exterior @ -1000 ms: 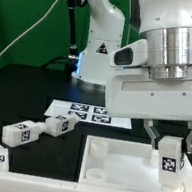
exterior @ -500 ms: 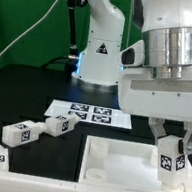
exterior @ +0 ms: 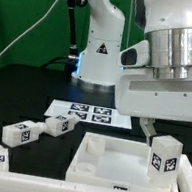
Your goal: Assemble one leg
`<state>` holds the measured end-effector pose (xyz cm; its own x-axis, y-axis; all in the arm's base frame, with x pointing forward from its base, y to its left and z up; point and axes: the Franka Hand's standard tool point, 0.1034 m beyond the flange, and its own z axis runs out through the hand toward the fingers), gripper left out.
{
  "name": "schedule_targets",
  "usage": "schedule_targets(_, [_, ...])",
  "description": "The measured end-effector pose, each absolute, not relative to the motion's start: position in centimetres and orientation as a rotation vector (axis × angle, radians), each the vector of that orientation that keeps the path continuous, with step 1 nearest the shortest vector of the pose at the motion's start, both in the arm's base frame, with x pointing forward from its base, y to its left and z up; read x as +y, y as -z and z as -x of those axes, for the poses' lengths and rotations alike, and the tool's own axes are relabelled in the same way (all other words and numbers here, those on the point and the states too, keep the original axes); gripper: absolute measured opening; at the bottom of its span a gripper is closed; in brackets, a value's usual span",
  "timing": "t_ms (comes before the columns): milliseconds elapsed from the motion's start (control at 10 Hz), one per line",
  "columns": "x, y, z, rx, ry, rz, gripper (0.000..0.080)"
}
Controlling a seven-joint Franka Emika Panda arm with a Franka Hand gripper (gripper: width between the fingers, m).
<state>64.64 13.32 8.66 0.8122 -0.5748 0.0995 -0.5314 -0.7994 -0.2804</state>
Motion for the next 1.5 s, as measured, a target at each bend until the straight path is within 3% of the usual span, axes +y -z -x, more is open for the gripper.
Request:
schedule_targets(400, [13.3,-8.6,-64.6,0.435,0.315,2.885,0.0649])
schedule_targets(1000, [12.6,-8.5,-64.8,-0.696,0.397,2.985,0.0649])
schedule_targets(1300, [11.3,-9.1,-65.6,-0.761,0.415,2.978,0.0649])
schedule_targets(1500, [11.3,-9.1,-65.6,-0.737,0.414,2.981,0.0401])
